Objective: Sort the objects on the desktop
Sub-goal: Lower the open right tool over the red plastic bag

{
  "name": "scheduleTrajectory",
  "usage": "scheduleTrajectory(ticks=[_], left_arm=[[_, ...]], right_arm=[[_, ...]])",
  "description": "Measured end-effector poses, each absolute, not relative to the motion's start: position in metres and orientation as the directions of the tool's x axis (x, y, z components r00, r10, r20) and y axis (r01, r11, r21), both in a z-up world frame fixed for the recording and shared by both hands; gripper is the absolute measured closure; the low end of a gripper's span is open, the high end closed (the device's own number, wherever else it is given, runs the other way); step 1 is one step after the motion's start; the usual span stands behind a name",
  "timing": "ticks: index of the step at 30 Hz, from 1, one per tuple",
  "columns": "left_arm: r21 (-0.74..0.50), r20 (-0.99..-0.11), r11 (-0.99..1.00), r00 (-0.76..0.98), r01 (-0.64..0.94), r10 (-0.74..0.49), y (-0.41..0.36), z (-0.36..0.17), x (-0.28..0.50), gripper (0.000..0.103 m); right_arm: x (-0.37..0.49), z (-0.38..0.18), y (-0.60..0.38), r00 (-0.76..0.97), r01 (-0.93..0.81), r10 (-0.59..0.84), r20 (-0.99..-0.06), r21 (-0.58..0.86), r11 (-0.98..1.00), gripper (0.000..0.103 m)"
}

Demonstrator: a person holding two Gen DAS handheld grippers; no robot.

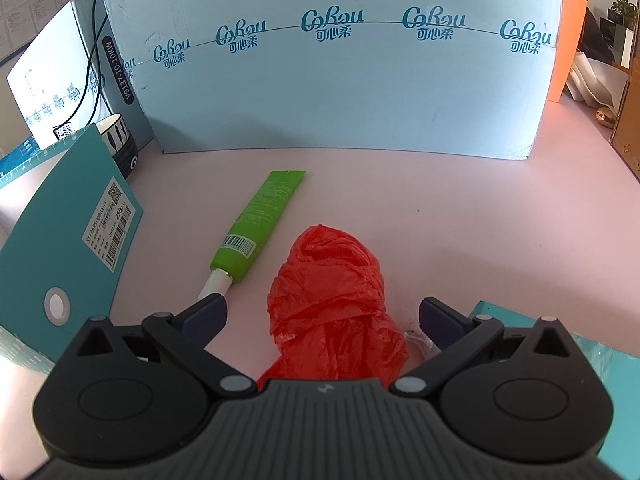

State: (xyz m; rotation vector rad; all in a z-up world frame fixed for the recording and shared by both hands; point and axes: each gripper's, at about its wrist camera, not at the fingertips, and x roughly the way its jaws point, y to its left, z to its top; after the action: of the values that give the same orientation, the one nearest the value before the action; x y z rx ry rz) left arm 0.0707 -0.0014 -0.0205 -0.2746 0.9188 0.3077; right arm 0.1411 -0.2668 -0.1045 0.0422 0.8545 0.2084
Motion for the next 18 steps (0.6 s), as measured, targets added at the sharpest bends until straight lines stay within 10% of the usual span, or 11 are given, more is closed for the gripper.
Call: scheduleTrajectory(ticks=[18], left_arm=[[-0.095,-0.814,0.924,0.564,-0.371,0.142,-0.0026,-0.0218,0.0721,0.001]], right_arm=[[0.1448,-0.1095,-0.2635,0.619,-0.18,0.188,-0.762,0.096,0.979,0.0]])
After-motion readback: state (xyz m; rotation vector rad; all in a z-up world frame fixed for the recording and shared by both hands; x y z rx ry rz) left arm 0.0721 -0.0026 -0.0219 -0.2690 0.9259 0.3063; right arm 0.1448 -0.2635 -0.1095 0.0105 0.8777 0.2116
